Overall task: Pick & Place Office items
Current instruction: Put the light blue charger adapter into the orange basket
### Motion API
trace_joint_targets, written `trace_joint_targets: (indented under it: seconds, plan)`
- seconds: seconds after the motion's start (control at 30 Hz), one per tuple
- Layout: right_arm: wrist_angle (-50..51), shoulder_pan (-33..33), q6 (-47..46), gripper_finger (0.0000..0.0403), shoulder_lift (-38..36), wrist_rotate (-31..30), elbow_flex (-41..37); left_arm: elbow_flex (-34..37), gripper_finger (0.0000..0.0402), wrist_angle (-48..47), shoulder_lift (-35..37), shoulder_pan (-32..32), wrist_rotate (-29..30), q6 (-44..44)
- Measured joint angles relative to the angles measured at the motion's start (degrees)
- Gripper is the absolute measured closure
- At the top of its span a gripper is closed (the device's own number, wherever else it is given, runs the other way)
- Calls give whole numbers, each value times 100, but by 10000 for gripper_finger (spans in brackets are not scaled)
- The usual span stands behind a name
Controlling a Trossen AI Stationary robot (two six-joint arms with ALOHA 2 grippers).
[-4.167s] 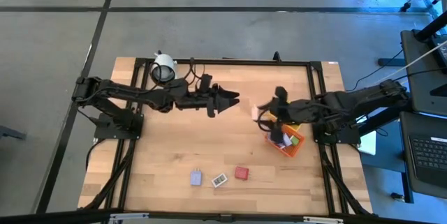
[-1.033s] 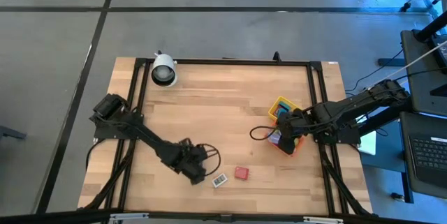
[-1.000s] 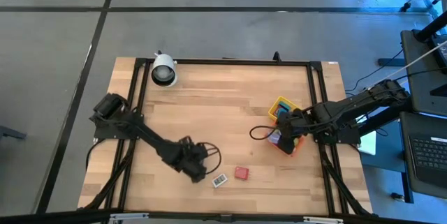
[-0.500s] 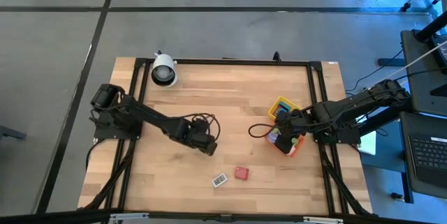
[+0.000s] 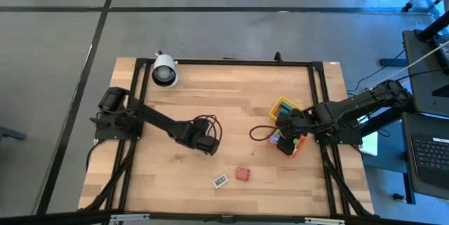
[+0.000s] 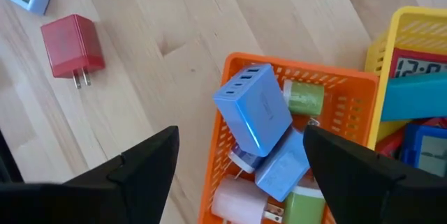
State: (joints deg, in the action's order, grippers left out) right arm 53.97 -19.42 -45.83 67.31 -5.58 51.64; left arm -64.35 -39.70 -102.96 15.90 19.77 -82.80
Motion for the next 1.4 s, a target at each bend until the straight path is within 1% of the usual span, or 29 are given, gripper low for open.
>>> trace_joint_targets:
  seconds: [0.3, 0.4, 0.57, 0.73, 0.8, 0.87, 1.0, 1.07, 1.2, 1.33, 1.4]
  plan:
    - [-1, 0, 262, 94, 0, 0, 0, 10, 134, -87, -83, -113, -4, 153]
    - [-1, 0, 299, 94, 0, 0, 0, 9, 134, -84, -104, -118, -120, 153]
    - [-1, 0, 325, 94, 0, 0, 0, 5, 134, -16, -371, -111, -494, 110]
    - [-4, 0, 420, 94, 0, -2, 0, -12, 134, -28, -435, -171, -525, -58]
    - [-6, 0, 477, 94, 0, -2, 0, -46, 137, -54, -441, -193, -567, 97]
    - [-6, 0, 475, 94, 0, -22, 0, -103, 149, -99, -456, -195, -571, 256]
    - [-10, 0, 482, 94, 0, -159, 0, -324, 194, 0, -467, -205, -392, 582]
    - [-27, 0, 511, 94, 0, -326, 0, -468, 197, -32, -438, -230, -341, 833]
    - [-185, 0, 589, 94, 0, -861, 0, -833, 197, 71, -284, -295, -79, 1581]
    - [-761, 19, 601, 94, 0, -1338, 0, -1220, 197, 245, -40, -344, 683, 2778]
    - [-1183, 90, 478, 94, 0, -1432, 0, -1414, 197, 230, 78, -348, 1166, 3454]
